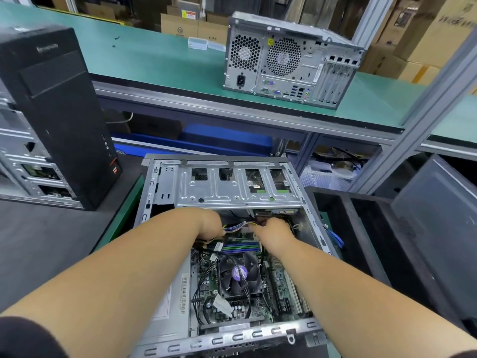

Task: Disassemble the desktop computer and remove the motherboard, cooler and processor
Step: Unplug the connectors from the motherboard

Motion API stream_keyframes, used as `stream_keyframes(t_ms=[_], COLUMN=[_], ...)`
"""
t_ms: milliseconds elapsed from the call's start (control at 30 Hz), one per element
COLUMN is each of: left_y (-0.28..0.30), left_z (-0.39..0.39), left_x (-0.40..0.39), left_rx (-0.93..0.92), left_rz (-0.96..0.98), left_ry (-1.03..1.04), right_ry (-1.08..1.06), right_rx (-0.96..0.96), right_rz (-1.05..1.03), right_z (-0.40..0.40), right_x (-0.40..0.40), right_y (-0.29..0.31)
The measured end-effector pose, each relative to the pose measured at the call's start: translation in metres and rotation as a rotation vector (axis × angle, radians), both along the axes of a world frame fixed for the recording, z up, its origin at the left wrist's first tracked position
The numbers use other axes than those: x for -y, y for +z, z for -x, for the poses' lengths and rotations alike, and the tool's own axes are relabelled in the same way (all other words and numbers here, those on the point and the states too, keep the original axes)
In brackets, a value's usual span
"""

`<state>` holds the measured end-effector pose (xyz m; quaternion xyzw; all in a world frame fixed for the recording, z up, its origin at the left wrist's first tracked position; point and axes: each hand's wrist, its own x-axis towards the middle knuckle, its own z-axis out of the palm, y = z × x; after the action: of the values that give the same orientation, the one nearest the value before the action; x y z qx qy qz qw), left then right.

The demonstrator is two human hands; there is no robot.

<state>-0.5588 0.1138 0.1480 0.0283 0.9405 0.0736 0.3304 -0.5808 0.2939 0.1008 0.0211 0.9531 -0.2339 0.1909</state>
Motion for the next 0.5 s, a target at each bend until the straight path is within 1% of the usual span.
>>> stream_keyframes(t_ms=[100,200,300,400,467,500], left_y=[-0.004,-0.009,-0.013,-0.018,-0.020,-0.021], left_z=[0.001,0.002,0.005,0.006,0.008,0.009], left_x=[0.008,0.015,0.015,0.014,0.014,0.013], left_rx=[-0.011,-0.004,-0.017,-0.035,-0.040,-0.044], left_rz=[0.008,0.052,0.049,0.042,-0.001,-0.023], left_ry=[0.002,0.000,0.028,0.058,0.076,0.075], right_ry=[0.005,0.022,0.069,0.046,0.002,0.017], right_rx=[-0.014,-0.072,-0.043,-0.032,0.025,0.032], right_rz=[-0.035,-0.162,-0.265,-0.214,-0.167,-0.172], right_z=[0.002,0.003,0.010,0.014,0.015,0.014], right_x=[0.009,0.021,0.026,0.025,0.024,0.024], right_y=[-0.003,-0.005,-0.009,-0.009,-0.007,-0.007])
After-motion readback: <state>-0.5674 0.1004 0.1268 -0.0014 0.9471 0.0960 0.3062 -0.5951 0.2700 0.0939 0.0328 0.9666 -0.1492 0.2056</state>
